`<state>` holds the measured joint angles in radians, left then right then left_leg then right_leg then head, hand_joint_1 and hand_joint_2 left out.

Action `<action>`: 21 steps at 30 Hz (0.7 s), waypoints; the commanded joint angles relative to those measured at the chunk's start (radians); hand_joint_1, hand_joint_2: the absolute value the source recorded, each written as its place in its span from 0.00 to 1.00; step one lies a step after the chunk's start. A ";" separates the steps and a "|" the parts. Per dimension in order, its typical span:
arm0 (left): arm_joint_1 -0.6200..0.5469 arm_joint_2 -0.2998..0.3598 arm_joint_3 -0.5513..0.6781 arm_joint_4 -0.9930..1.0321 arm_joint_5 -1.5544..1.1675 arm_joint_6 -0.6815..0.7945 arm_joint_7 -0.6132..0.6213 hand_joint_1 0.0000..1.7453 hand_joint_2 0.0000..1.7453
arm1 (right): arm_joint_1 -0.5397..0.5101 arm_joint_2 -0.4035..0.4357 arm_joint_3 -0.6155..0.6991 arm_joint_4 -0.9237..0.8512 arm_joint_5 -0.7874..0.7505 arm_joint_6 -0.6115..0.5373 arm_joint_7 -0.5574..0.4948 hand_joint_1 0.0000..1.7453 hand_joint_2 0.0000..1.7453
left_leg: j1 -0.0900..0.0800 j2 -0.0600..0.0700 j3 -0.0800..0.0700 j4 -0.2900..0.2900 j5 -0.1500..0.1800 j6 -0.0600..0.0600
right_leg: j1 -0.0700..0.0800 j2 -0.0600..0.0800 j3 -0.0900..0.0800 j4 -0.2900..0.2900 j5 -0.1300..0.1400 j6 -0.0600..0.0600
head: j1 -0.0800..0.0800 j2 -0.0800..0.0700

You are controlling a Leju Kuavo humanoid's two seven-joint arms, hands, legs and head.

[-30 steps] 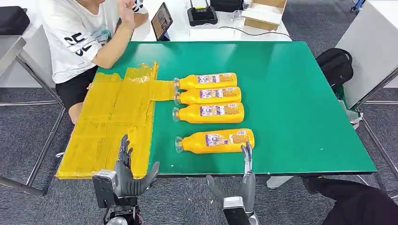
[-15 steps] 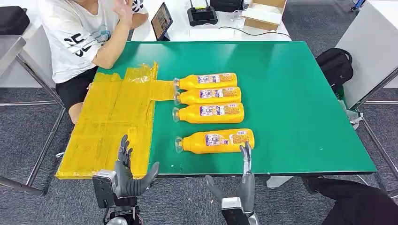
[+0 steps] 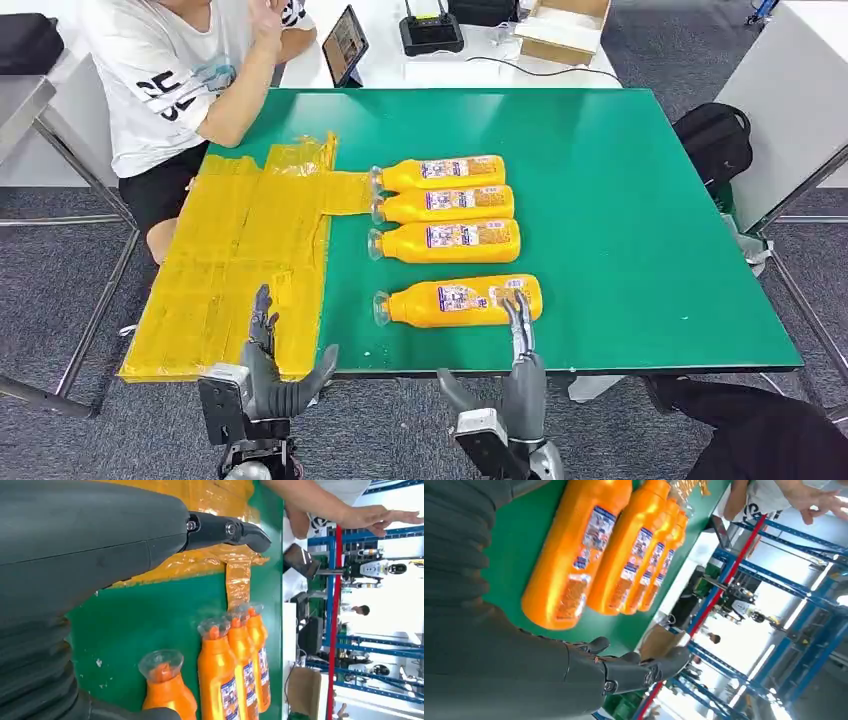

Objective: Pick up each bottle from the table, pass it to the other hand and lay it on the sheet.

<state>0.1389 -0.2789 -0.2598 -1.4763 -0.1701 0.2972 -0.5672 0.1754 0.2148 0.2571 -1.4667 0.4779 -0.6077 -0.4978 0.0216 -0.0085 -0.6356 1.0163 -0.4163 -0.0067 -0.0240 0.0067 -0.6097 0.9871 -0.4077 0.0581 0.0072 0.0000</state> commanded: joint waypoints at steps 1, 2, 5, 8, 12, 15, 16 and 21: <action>-0.063 0.030 0.046 0.019 -0.053 0.019 -0.025 0.00 1.00 | -0.110 -0.115 -0.039 -0.075 0.184 0.058 0.148 0.00 1.00 | 0.000 0.001 0.005 -0.001 -0.002 0.002 | 0.001 0.000 0.005 -0.001 -0.001 -0.003 | 0.000 0.000; -0.085 0.025 0.061 0.026 -0.063 0.005 -0.024 0.00 1.00 | -0.177 -0.142 -0.063 -0.070 0.240 0.114 0.227 0.00 1.00 | 0.000 0.002 0.006 -0.001 -0.002 0.002 | 0.001 0.000 0.005 -0.001 -0.001 -0.003 | 0.000 0.000; -0.088 0.014 0.090 0.040 -0.090 -0.041 -0.011 0.00 1.00 | -0.426 -0.245 -0.022 0.160 0.360 0.376 0.468 0.00 1.00 | 0.000 0.003 0.006 -0.001 -0.001 0.002 | 0.001 0.001 0.006 -0.001 0.000 -0.003 | 0.000 0.000; -0.090 0.016 0.113 0.039 -0.090 -0.037 -0.010 0.00 1.00 | -0.493 -0.254 0.007 0.250 0.362 0.437 0.501 0.00 1.00 | 0.000 0.005 0.006 -0.001 0.000 0.003 | 0.001 0.004 0.006 -0.002 0.001 -0.002 | 0.000 0.000; -0.092 0.016 0.128 0.040 -0.088 -0.039 -0.008 0.00 1.00 | -0.520 -0.262 0.023 0.289 0.351 0.479 0.524 0.00 1.00 | 0.000 0.004 0.005 -0.001 0.001 0.002 | 0.001 0.003 0.004 -0.002 0.002 -0.002 | 0.000 0.000; -0.099 0.019 0.131 0.054 -0.101 -0.052 -0.003 0.00 1.00 | -0.550 -0.287 0.061 0.365 0.326 0.549 0.552 0.00 1.00 | 0.000 0.001 0.004 -0.001 0.001 0.002 | 0.001 0.000 0.005 -0.001 0.001 -0.002 | 0.000 0.000; -0.104 0.021 0.129 0.062 -0.103 -0.053 -0.002 0.00 1.00 | -0.565 -0.292 0.074 0.402 0.312 0.565 0.554 0.00 1.00 | 0.000 0.002 0.006 -0.001 0.000 0.002 | 0.001 0.001 0.006 -0.002 0.001 -0.002 | 0.000 0.000; -0.121 0.025 0.120 0.091 -0.102 -0.053 -0.002 0.00 1.00 | -0.600 -0.309 0.121 0.473 0.257 0.617 0.522 0.00 1.00 | 0.000 0.003 0.007 -0.001 0.000 0.003 | 0.001 0.002 0.007 -0.002 0.001 -0.003 | 0.000 0.000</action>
<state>0.0658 -0.2789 -0.1560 -1.4736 -0.2693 0.2480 -0.5745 -0.3174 -0.0458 0.2755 -1.2138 0.7911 -0.0450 0.0500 0.0214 -0.0089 -0.6362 1.0165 -0.4146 -0.0055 -0.0240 0.0064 -0.6092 0.9873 -0.4064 0.0585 0.0069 0.0000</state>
